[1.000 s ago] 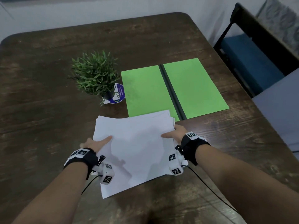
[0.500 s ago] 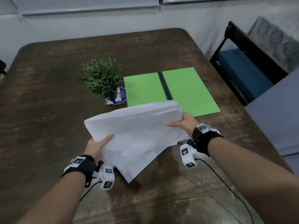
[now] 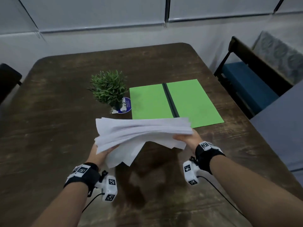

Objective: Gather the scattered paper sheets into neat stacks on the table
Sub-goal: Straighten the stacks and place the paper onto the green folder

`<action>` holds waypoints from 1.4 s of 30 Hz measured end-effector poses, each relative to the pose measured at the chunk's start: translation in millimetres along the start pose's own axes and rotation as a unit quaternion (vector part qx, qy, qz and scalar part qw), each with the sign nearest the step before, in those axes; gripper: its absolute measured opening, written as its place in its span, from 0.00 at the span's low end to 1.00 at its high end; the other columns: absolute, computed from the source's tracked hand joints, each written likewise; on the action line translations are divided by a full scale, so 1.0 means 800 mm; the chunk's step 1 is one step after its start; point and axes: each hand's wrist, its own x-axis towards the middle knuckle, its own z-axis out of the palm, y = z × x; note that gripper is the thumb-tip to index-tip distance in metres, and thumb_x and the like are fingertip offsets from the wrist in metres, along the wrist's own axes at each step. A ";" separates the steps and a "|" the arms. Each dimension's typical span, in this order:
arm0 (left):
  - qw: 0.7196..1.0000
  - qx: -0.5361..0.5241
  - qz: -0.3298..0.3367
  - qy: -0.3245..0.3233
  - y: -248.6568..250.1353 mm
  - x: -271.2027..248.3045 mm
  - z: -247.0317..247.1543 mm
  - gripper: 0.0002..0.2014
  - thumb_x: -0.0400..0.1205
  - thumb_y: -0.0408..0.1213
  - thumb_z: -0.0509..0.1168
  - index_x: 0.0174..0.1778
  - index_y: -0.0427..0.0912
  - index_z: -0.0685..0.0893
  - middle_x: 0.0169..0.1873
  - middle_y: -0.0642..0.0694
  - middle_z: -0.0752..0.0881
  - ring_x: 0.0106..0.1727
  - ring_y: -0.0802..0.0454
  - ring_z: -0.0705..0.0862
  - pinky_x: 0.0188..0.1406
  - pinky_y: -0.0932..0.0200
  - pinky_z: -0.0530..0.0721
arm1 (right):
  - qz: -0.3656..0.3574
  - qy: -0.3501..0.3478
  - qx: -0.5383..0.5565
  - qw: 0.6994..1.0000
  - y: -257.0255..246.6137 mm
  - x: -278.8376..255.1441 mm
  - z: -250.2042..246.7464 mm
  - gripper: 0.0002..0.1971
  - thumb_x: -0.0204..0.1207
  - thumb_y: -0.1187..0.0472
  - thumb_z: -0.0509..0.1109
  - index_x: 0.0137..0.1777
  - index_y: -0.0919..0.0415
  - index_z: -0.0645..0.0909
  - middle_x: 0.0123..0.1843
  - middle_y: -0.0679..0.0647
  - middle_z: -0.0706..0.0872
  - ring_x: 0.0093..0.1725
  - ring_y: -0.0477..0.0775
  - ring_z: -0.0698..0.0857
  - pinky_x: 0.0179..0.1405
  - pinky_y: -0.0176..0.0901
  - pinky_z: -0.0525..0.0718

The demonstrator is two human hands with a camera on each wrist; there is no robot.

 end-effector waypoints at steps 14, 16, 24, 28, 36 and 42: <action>0.997 0.048 0.044 0.044 0.031 0.010 -0.010 0.25 0.67 0.27 0.79 0.59 0.42 0.82 0.49 0.47 0.89 0.51 0.51 0.87 0.42 0.65 0.84 | -0.018 -0.006 0.027 0.999 -0.009 0.022 -0.005 0.34 0.60 0.72 0.84 0.66 0.62 0.77 0.59 0.58 0.88 0.59 0.56 0.86 0.60 0.51 0.84; 0.996 0.061 0.044 0.041 0.031 0.012 -0.011 0.26 0.65 0.32 0.81 0.59 0.39 0.84 0.49 0.45 0.90 0.49 0.51 0.89 0.40 0.65 0.85 | -0.003 -0.005 0.023 1.000 -0.009 0.027 -0.008 0.32 0.59 0.67 0.86 0.65 0.62 0.80 0.57 0.55 0.89 0.57 0.55 0.87 0.57 0.49 0.85; 0.993 0.023 0.081 0.080 0.054 0.026 0.029 0.15 0.71 0.37 0.78 0.52 0.45 0.85 0.46 0.50 0.89 0.45 0.55 0.88 0.43 0.58 0.85 | -0.009 0.041 0.115 0.993 -0.025 0.038 0.003 0.41 0.44 0.59 0.90 0.60 0.66 0.82 0.52 0.60 0.91 0.48 0.59 0.91 0.40 0.47 0.88; 0.991 -0.008 0.115 0.064 0.079 0.037 0.038 0.18 0.74 0.33 0.76 0.56 0.50 0.80 0.47 0.54 0.87 0.45 0.60 0.86 0.40 0.63 0.84 | -0.020 0.034 0.152 0.988 -0.049 0.048 0.002 0.38 0.46 0.67 0.88 0.61 0.68 0.81 0.49 0.59 0.91 0.45 0.59 0.91 0.37 0.47 0.88; 0.995 0.009 0.099 0.009 0.063 0.046 0.031 0.27 0.70 0.28 0.77 0.57 0.55 0.73 0.51 0.52 0.82 0.50 0.58 0.83 0.42 0.63 0.81 | 0.020 0.027 0.117 0.993 -0.026 0.045 -0.015 0.18 0.67 0.80 0.75 0.55 0.68 0.83 0.39 0.51 0.92 0.35 0.48 0.90 0.35 0.40 0.86; 0.998 0.034 0.044 -0.017 0.039 0.062 0.009 0.40 0.57 0.40 0.86 0.66 0.46 0.78 0.55 0.46 0.87 0.55 0.50 0.86 0.51 0.55 0.85 | 0.019 -0.009 0.077 0.997 -0.011 0.050 -0.023 0.47 0.44 0.59 0.89 0.69 0.64 0.77 0.57 0.59 0.89 0.54 0.56 0.89 0.41 0.43 0.88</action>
